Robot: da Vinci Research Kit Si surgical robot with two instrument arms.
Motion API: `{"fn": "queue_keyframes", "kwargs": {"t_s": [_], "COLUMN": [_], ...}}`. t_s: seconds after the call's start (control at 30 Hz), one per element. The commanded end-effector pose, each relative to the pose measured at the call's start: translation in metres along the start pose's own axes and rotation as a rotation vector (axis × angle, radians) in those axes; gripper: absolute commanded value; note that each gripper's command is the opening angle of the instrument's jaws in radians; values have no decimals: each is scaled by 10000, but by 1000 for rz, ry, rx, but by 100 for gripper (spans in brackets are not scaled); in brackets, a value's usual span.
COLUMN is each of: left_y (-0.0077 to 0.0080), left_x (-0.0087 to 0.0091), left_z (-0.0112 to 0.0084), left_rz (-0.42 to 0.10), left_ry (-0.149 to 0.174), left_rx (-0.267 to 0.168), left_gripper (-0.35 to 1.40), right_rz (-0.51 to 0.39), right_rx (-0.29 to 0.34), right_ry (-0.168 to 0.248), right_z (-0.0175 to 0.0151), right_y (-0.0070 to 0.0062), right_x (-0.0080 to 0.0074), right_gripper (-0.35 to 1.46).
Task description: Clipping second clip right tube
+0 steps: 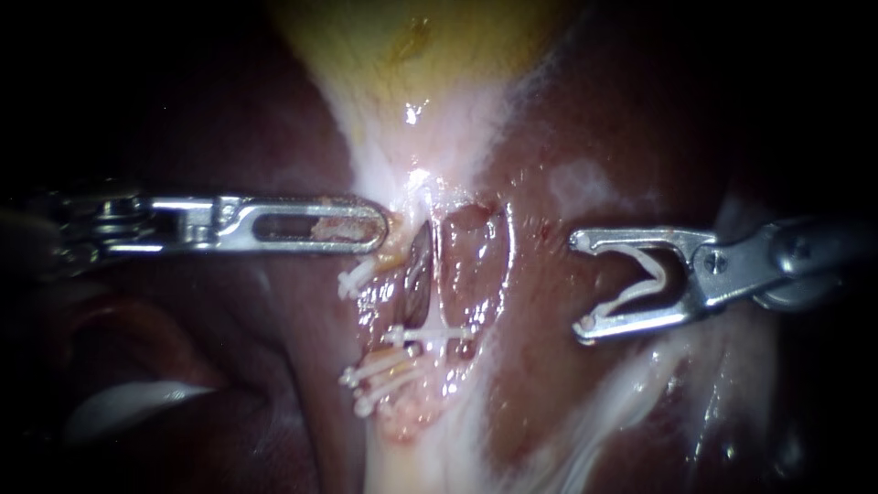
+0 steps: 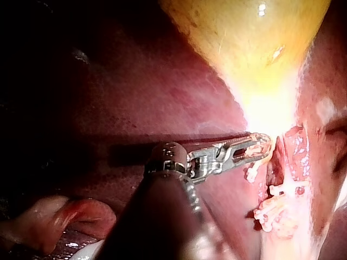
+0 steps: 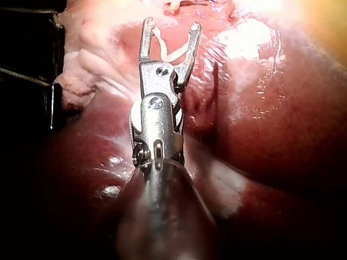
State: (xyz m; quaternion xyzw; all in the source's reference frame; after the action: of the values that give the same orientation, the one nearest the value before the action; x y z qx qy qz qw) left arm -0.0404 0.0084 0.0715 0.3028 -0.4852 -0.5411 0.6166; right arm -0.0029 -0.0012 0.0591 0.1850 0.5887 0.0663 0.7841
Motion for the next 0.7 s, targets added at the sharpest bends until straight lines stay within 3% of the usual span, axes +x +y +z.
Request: {"fn": "queue_keyframes", "kwargs": {"t_s": [0.03, 0.17, 0.3, 0.5, 0.7], "left_y": [0, -3, -13, -31, -41], "left_x": [0, -6, -17, -37, -44], "left_z": [-1, -13, -37, -73, -89], "left_rz": [1, -2, -10, -28, -24], "left_ry": [0, 5, 7, -33, -48], "left_rx": [0, 5, 1, 1, 1], "left_gripper": [-35, -35, -35, -35, -35], "right_rz": [0, 0, -1, -1, -1], "right_rx": [0, 0, 0, 0, -1], "right_ry": [0, 0, 0, 0, 0], "right_z": [0, 0, 0, 0, 2], "right_y": [0, 0, 0, 0, -1], "right_x": [0, 0, -1, -1, -1], "right_gripper": [50, 50, 50, 50, 50]}}
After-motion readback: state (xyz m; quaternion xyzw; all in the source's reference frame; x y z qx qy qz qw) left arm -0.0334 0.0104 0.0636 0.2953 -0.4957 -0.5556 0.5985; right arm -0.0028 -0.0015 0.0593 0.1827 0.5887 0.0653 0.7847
